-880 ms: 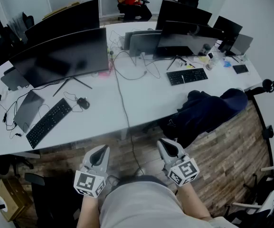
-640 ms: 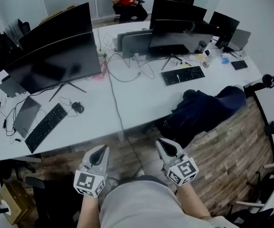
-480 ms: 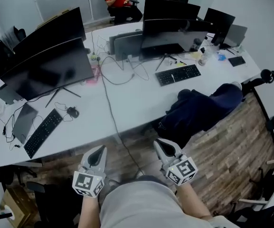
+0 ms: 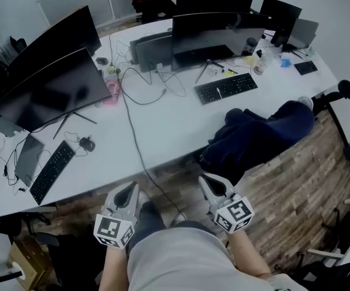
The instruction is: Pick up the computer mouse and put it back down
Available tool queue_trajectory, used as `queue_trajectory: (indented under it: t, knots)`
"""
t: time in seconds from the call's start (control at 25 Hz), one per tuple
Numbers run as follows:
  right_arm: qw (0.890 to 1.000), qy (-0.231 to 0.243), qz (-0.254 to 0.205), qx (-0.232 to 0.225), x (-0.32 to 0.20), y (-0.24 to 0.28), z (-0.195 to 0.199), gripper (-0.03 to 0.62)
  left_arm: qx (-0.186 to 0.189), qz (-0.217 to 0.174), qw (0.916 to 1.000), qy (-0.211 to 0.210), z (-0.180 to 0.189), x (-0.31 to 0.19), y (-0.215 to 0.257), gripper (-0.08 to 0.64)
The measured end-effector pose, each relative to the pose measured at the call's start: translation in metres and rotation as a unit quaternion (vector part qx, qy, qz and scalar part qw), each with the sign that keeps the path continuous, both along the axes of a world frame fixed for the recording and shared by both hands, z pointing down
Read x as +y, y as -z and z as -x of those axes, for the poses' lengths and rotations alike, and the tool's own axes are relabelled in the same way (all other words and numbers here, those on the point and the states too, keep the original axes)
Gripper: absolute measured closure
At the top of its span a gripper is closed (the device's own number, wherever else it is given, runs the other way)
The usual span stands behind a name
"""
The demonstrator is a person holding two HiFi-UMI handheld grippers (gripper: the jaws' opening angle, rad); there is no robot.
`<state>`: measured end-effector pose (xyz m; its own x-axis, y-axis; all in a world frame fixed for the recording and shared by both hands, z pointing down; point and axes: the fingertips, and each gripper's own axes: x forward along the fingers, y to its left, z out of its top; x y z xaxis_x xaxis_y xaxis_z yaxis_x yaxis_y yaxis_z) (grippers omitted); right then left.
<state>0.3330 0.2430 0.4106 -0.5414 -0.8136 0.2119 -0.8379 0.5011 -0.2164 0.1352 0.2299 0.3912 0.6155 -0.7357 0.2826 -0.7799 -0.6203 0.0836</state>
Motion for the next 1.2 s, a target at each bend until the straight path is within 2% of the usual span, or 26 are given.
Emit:
queue_trajectory:
  t: [0.32,0.64,0.96,1.2]
  knots:
    - [1.0,0.007,0.013,0.017,-0.062,-0.005,0.036,0.588,0.013,0.016,0.9998,-0.001,0.029,-0.066,-0.017,0.549]
    - [0.999,0.006,0.013,0.038,-0.141,0.004,0.097,0.588,0.019,0.023,0.9996,0.0,0.094,-0.144,-0.024,0.549]
    - [0.998,0.01,0.014,0.056,-0.204,0.006,0.162,0.588,0.018,0.04,0.9984,0.034,0.177,-0.197,-0.043,0.549]
    - [0.998,0.03,0.021,0.059,-0.229,0.004,0.196,0.588,0.013,0.065,0.9949,0.075,0.218,-0.209,-0.064,0.549]
